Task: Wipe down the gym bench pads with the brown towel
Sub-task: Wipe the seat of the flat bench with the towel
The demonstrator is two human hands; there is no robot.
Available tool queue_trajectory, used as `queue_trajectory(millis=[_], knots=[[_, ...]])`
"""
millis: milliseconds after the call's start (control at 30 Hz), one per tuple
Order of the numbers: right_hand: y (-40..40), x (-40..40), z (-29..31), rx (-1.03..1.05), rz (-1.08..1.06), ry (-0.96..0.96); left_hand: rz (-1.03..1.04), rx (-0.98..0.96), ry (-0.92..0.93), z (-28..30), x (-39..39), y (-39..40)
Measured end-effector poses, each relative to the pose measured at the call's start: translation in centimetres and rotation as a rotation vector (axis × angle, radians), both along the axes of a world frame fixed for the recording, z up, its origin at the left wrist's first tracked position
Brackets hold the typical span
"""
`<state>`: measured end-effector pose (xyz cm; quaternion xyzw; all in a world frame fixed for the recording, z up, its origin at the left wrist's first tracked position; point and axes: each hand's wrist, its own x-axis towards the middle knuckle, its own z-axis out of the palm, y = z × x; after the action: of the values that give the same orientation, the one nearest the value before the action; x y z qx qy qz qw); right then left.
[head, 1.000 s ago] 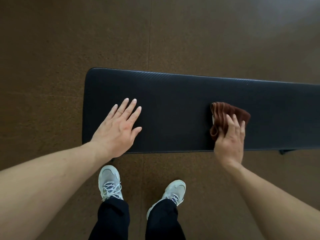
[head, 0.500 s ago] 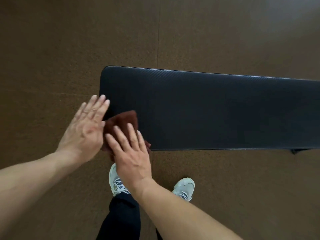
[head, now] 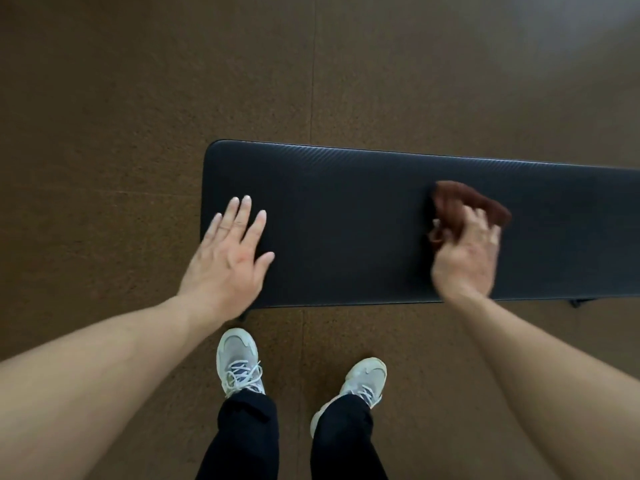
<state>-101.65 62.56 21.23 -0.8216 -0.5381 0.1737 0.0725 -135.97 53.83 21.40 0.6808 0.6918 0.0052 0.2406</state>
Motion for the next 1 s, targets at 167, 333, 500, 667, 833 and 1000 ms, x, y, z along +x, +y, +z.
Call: queue_trajectory(millis=[167, 333, 500, 667, 833, 1000], knots=[[1.9, -1.2, 0.7, -0.038, -0.249, 0.049, -0.094, 0.041, -0.018, -0.9, -1.9, -2.0], [0.7, -13.2, -1.5, 0.125, 0.15, 0.013, -0.224, 0.013, 0.01, -1.1, -6.3, -4.5], [-9.4, -25.0, -1.6, 0.151, 0.819, 0.116, 0.008, -0.075, 0.012, -0.6, -9.8, -7.1], [-10.6, -23.0, -1.9, 0.068, 1.354, -0.016, 0.072, -0.127, 0.033, -1.1, -11.8, -7.7], [-2.5, -24.5, -2.2, 0.098, 1.448, -0.06, 0.164, -0.082, -0.04, -1.6, -11.5, -5.2], [4.7, -28.9, -1.6, -0.015, 0.767, 0.088, 0.258, -0.091, -0.077, -1.4, -10.7, -3.2]])
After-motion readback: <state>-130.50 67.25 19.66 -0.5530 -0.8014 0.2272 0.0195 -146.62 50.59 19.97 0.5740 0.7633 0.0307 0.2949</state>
